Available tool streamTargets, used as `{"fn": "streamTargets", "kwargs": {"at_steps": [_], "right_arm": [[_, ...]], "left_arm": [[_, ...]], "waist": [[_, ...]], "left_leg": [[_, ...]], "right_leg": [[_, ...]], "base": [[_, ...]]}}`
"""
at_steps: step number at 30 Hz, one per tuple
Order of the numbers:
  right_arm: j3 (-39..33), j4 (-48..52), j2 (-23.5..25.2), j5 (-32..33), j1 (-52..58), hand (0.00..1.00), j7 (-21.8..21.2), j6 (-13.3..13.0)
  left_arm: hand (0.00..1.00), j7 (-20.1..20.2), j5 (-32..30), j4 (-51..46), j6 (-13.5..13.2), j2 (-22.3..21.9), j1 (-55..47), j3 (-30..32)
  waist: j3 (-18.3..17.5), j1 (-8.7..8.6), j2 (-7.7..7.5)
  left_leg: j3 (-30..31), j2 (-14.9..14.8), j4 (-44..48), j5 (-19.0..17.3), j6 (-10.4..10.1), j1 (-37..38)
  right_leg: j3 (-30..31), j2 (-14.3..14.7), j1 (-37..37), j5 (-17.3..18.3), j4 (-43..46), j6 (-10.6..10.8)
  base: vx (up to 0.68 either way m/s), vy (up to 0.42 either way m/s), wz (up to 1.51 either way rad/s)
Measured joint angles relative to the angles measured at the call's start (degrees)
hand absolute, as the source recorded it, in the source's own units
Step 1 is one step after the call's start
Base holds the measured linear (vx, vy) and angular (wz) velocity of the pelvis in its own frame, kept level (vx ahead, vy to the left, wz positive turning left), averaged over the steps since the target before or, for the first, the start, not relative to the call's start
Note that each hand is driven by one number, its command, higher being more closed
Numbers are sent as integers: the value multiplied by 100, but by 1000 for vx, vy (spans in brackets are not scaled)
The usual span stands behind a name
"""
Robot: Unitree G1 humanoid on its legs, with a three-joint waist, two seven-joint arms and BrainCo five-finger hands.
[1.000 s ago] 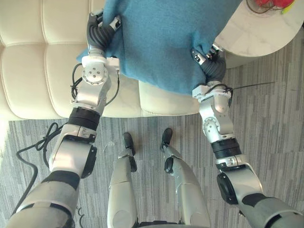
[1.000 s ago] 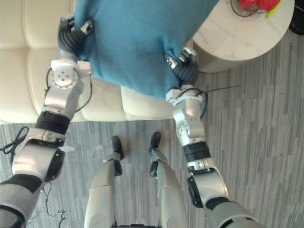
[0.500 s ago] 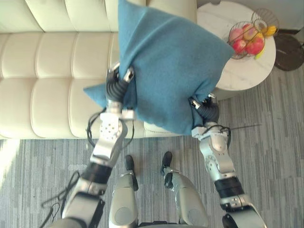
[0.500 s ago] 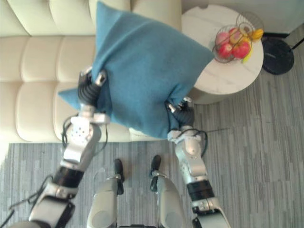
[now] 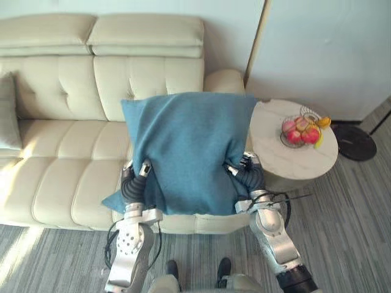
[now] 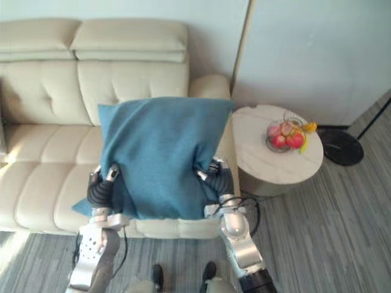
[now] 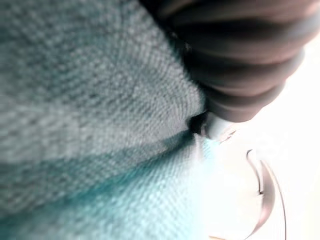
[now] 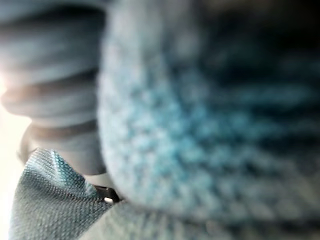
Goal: Pick up cushions and gather them together orderly.
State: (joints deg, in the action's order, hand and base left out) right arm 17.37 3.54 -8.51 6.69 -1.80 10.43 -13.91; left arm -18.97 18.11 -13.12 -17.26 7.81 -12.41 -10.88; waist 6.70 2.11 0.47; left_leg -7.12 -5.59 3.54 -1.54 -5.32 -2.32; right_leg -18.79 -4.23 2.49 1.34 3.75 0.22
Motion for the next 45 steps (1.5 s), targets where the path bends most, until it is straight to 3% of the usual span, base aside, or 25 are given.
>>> {"fn": "streamTargets", "kwargs": {"at_steps": [4, 6, 8, 9, 11, 14, 15, 17, 19, 20, 21, 22, 23, 24, 25, 26, 27, 29, 31, 33, 35, 38, 40, 43, 45], "right_arm": [[13, -233, -107, 37, -13, 100, 79, -156], [10, -387, -138, 67, -14, 100, 129, -152], [5, -567, -133, 69, -50, 100, 153, -129], [5, -578, -132, 69, -70, 100, 157, -129], [-3, -706, -133, 63, -273, 100, 188, -127], [-97, -711, -161, 16, -467, 100, 235, -128], [-147, -771, -141, 11, -469, 100, 307, -128], [-158, -870, -115, 9, -462, 100, 327, -122], [-204, -897, -107, 8, -462, 100, 333, -89], [-217, -926, -85, 7, -454, 100, 333, -39], [-265, -937, -66, -1, -457, 100, 333, 18], [-287, -955, -52, -3, -459, 100, 333, 28], [-323, -1087, 0, -3, -460, 100, 324, 44], [-326, -1254, 22, 0, -431, 100, 306, 46], [-326, -1294, 22, 1, -420, 100, 300, 46], [-327, -1346, 9, 4, -418, 100, 297, 49], [-334, -1343, -25, 7, -433, 100, 297, 43], [-342, -1332, -65, 10, -472, 100, 297, 33], [-360, -1324, -83, 12, -483, 100, 297, 30], [-368, -1315, -171, 18, -489, 100, 292, 37], [-399, -1314, -217, 22, -465, 100, 283, 41], [-529, -1143, -410, 24, -265, 100, 283, 43], [-564, -421, -455, 25, -15, 100, 283, 31], [-574, -222, -449, 22, -9, 100, 283, -110], [-573, -250, -447, 23, -10, 100, 282, -128]], "left_arm": [[100, 0, -3, 1, 2, 28, 37, -105], [100, 0, -2, 11, 9, 26, 42, -154], [100, 1, 37, 120, 12, 14, 40, -162], [100, 2, 63, 121, 12, 15, 41, -163], [100, 2, 145, 121, 10, 24, 43, -161], [100, 1, 230, 120, -6, -45, 53, -193], [100, 2, 232, 129, -5, -19, 105, -272], [100, 2, 247, 140, -6, 69, 183, -337], [100, 2, 341, 197, -8, 62, 269, -381], [100, 2, 378, 352, -12, 67, 343, -387], [100, 3, 404, 508, -11, 79, 440, -409], [100, 3, 405, 540, -10, 96, 461, -419], [100, 3, 409, 608, -8, 198, 470, -458], [100, 14, 411, 691, 14, 303, 469, -522], [100, 19, 411, 720, 18, 319, 469, -538], [100, 24, 411, 747, 22, 335, 469, -573], [100, 32, 410, 746, 18, 337, 470, -614], [100, 51, 408, 746, 8, 339, 495, -622], [100, 116, 402, 744, -3, 355, 523, -641], [100, 164, 403, 767, 10, 289, 516, -664], [100, 202, 403, 805, 21, 252, 522, -701], [100, 352, 405, 984, 44, 219, 505, -901], [100, 457, 415, 969, 1, 204, 378, -904], [100, 471, 416, 957, 1, 201, 371, -902], [100, 475, 416, 948, 4, 176, 320, -898]], "waist": [[-18, -21, 39], [-76, -13, 130], [-92, 35, 147], [-94, 33, 151], [-93, 11, 135], [-164, -80, 243], [-205, -179, 142], [-312, -249, -89], [-325, -176, -103], [-331, -168, -87], [-319, -161, -53], [-310, -158, -44], [-299, -180, -24], [-260, -230, 31], [-258, -241, 34], [-261, -272, 15], [-272, -283, -5], [-278, -288, -4], [-296, -407, 79], [-316, -413, 251], [-317, -438, 278], [-303, -541, 298], [-302, -392, 326], [-312, -278, 350], [-301, -188, 346]], "left_leg": [[281, 16, 956, -180, -15, -748], [-33, -92, 923, -404, 87, -895], [-1061, -460, 1110, -490, 196, -955], [-1148, -507, 1158, -507, 252, -978], [-1236, -761, 1190, -505, 328, -1071], [-1326, -1251, 1220, -482, 94, -1135], [-1568, -1121, 1385, -236, -237, -1180], [-1555, -792, 1870, -562, -7, -1427], [-1559, -742, 2516, -1057, 135, -1615], [-1595, -644, 2644, -1239, 259, -1582], [-1628, -565, 2585, -1303, 360, -1497], [-1649, -535, 2529, -1321, 391, -1436], [-1691, -510, 2377, -1354, 452, -1243], [-1698, -443, 2114, -1360, 464, -918], [-1713, -402, 2006, -1359, 466, -787], [-1791, -269, 1709, -1343, 486, -438], [-1916, -94, 1420, -1328, 488, -149], [-2035, 12, 1222, -1324, 478, 60], [-1993, 159, 1060, -1338, 427, 183], [-1904, 35, 1013, -1321, 329, 181], [-1834, -60, 1082, -1305, 278, 224], [-1558, -366, 2678, -1154, 47, 75], [-1396, -716, 4527, -798, 52, -600], [-1187, -766, 4468, -1355, 93, -1083], [-799, -559, 2762, -1376, 119, -1120]], "right_leg": [[-556, -114, -63, -11, -23, 20], [-855, -116, -110, -50, -166, 34], [-1103, -258, -303, -214, -506, 54], [-1125, -306, -294, -219, -497, 64], [-1123, -608, -192, -279, -410, 167], [-1110, -970, -154, -505, -444, 598], [-1090, -1210, -225, -599, -541, 782], [-884, -1516, -231, -675, -601, 751], [-779, -1786, -131, -884, -257, 1038], [-712, -2020, 88, -942, 319, 951], [-646, -2204, 455, -1071, 1010, 347], [-563, -2240, 624, -1044, 1255, 60], [36, -2093, 1042, -503, 2148, -48], [517, -1658, 1210, 150, 2681, 348], [592, -1498, 1230, 323, 2764, 412], [671, -1091, 1256, 683, 2726, 497], [398, -854, 1321, 788, 2495, 426], [-49, -638, 1408, 730, 2062, 292], [-467, -231, 1464, -169, 978, -493], [-416, -27, 1310, -257, 661, -477], [-432, 35, 1208, -192, 655, -533], [-485, 82, 402, 14, 403, -360], [-231, 20, -191, 83, -40, -286], [151, -142, -214, 161, -31, -167], [612, -389, -214, 213, 94, 179]], "base": [[-83, 55, 72], [-87, 64, 67], [-56, 153, 56], [-34, 236, 45], [-6, 347, 23], [60, 438, 18], [95, 402, 29], [132, 465, 36], [145, 454, 10], [146, 476, -4], [171, 549, -3], [182, 471, -10], [198, 376, -6], [186, 244, -4], [201, 172, 0], [211, 125, -8], [169, 91, -13], [243, 50, -18], [374, 6, 4], [302, -29, -14], [330, -18, -3], [238, -7, 20], [238, 34, -39], [254, 171, -65], [214, 282, -87]]}}
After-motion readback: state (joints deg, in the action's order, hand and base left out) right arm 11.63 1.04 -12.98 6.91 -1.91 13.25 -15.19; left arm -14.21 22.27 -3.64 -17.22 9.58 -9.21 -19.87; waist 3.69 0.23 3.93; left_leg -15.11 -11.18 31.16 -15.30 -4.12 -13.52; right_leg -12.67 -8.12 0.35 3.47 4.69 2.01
